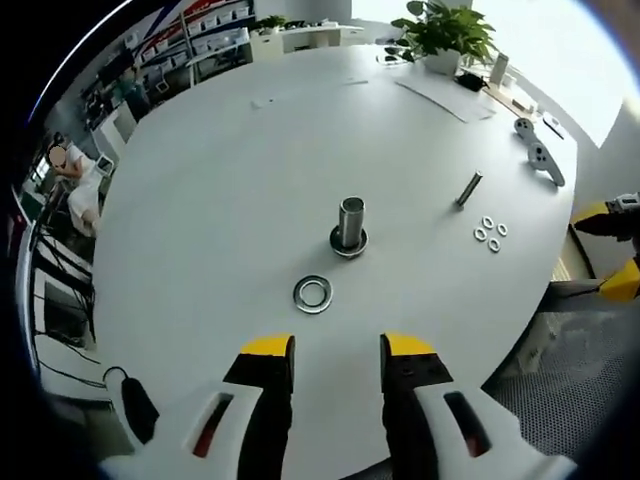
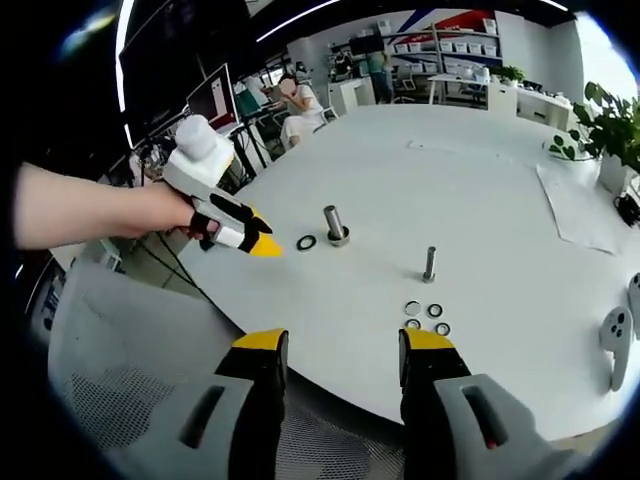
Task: Place the washer onto the threaded stud by aligning its center hole with the stud, sliding it down to the base, and recovering from edge contact or off-axis alignment until the washer reaches the visible bottom stop.
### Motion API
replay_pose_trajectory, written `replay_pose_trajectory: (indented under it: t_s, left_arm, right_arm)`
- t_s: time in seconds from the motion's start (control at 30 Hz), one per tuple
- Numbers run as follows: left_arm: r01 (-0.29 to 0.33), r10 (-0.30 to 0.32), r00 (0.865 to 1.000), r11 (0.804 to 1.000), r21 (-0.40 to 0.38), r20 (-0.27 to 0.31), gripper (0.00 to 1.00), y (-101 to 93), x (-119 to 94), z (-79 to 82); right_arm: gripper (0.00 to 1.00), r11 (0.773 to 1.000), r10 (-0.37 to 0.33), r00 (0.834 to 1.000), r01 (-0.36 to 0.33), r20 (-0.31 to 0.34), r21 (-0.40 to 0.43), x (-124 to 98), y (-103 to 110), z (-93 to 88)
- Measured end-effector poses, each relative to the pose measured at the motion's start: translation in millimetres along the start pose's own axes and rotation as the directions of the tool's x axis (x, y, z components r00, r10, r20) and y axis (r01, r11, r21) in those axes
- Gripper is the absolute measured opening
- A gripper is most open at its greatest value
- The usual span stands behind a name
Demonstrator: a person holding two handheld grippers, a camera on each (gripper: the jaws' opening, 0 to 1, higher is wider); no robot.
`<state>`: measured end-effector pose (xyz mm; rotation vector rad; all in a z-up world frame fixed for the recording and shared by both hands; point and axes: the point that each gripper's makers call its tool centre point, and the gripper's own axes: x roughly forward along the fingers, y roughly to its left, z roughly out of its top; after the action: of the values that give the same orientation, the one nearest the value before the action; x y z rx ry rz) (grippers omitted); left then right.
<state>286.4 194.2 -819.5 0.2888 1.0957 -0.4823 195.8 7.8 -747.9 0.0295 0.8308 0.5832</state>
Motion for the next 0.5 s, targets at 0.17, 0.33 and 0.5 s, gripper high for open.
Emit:
replay_pose_trajectory:
  t_s: [0.17,0.33,0.5]
  left_arm:
    - [0.003,-0.002,0.999,1.000,0.012,-0.051,0.33,10.1,14.8,-0.7]
    - [0.019,-0.019,0.996,1.000,0.000,-0.088,0.33,14.3,25.2,3.2]
    - [0.039,-0.040,0.994,0.999,-0.011,-0.104,0.31,13.1,37.0,9.2]
  right_arm:
    - [0.47,1.000,0.001,1.000,-0.001,0.001,-0.011,0.4,1.1,0.8]
    - [0.47,1.000,-0.001,1.000,0.001,-0.003,-0.010,0.8,0.0,-0.3]
    - [0.47,1.000,-0.003,1.000,0.003,-0.002,-0.009,-0.2,-0.9,-0.2]
